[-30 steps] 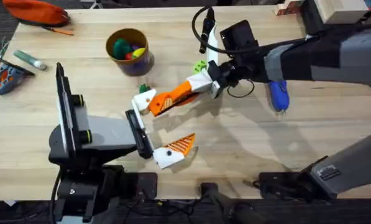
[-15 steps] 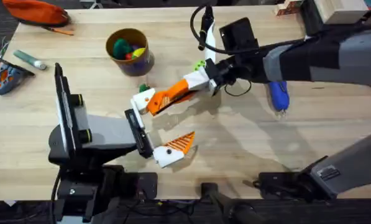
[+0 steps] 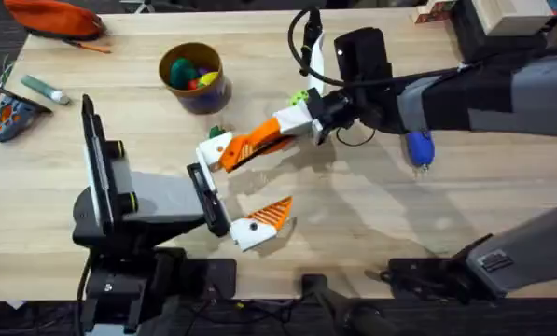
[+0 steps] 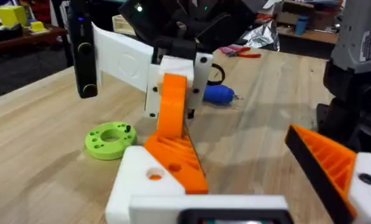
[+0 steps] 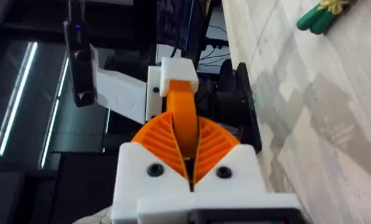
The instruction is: Pick up the gripper from the table and insert it into the empty holder that is missing its gripper. Then pick up a screw, insert it into the mounting hole, and use the screwdriver to tighten it. Finally, clean up the table by picking up the vegetable and placing it into the bucket.
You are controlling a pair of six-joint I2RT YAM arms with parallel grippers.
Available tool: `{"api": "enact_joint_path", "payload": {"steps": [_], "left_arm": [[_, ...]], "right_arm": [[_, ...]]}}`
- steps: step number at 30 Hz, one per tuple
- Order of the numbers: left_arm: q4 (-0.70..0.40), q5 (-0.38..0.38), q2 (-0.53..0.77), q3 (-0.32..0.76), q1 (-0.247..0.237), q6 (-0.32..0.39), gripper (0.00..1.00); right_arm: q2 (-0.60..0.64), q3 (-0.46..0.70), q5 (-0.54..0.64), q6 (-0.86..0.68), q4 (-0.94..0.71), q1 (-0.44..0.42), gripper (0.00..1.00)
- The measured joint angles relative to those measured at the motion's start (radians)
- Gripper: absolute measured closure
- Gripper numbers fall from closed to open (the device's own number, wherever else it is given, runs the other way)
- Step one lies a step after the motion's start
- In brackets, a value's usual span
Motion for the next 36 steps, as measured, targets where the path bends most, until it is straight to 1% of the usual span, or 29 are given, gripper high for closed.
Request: {"api": "enact_joint_path", "payload": {"steps": [12, 36], "left_arm": [[0.000, -0.003, 0.000, 0.000, 0.000, -0.005, 0.016], [0.000, -0.005, 0.000, 0.000, 0.000, -0.020, 0.015]], "right_arm": [[0.000, -0.002, 0.037, 0.071, 0.065, 0.021, 0.998], [-0.001, -0.007, 0.065, 0.126, 0.081, 0.025, 0.998]]}}
